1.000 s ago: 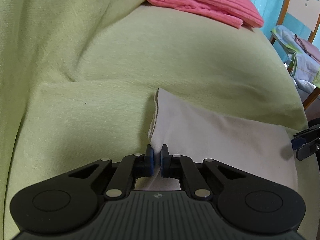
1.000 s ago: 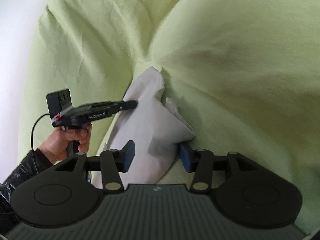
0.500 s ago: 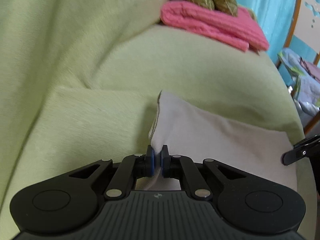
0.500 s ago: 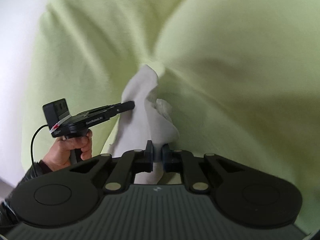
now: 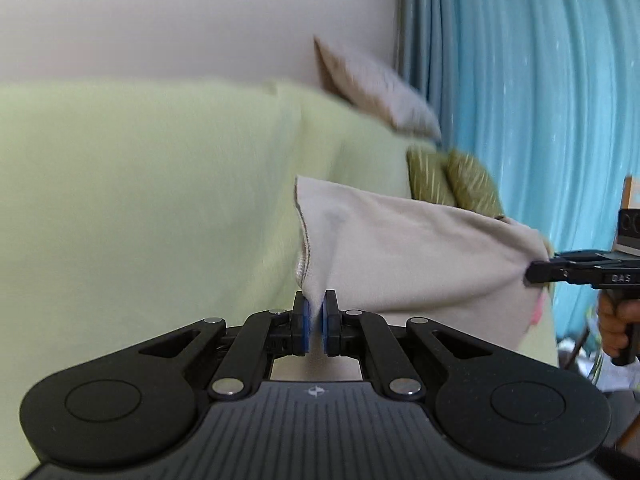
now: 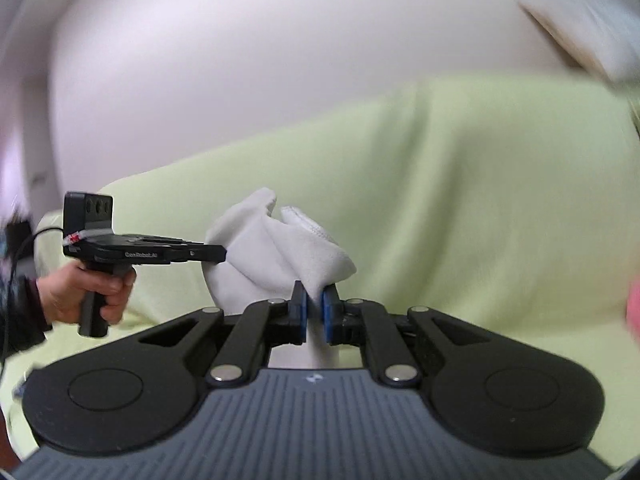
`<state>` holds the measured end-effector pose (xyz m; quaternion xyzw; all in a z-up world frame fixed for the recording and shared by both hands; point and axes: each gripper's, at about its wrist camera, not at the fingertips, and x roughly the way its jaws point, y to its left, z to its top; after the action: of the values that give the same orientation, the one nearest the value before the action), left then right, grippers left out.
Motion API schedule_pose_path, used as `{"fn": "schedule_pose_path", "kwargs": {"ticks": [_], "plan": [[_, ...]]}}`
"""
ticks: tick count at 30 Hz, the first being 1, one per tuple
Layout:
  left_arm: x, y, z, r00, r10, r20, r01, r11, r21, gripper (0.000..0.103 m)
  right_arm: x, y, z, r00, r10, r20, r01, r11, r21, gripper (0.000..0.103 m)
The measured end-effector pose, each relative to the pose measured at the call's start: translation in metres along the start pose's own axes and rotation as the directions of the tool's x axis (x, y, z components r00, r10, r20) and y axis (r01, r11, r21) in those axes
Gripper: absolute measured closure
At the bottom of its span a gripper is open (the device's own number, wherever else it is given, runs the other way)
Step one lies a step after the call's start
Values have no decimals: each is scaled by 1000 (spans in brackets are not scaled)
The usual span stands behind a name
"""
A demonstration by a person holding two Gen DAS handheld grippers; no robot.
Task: Fold clothes
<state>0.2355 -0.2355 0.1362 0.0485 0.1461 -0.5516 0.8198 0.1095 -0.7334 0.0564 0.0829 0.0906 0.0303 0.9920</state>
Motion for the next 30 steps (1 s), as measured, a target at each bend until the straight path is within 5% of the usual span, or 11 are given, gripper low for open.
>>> {"fn": "schedule_pose_path", "kwargs": {"ticks": [4,7,12,16,20,23,30], "plan": [[-69,-26,-46,998,51,31,-50,998,-35,99,-25,46,-13,997,75,-33,-80,982,-172,96],[-109,-48,-107,996,78,-33,-80,994,-81,99,-38,71,-57,983,130,-132,-152,974,-169,96],[-144,-77,-195,970,98,-223,-131,982,-137,99,-59,102,-147,910,219,-352,-254,965,-58,96],[-139,-74,-219,953,109,-282,-156,976,-151,99,-57,104,-170,861,265,-435,-287,958,15,96],[-106,-49,-212,954,148,-261,-195,967,-165,99,-34,80,-139,860,270,-433,-271,961,62,96],[-73,-32,-215,940,179,-290,-237,955,-178,99,19,56,-135,850,269,-452,-253,963,98,96],[-40,-11,-251,896,215,-389,-318,922,-221,99,113,-4,-180,814,281,-507,-128,940,316,90]]}}
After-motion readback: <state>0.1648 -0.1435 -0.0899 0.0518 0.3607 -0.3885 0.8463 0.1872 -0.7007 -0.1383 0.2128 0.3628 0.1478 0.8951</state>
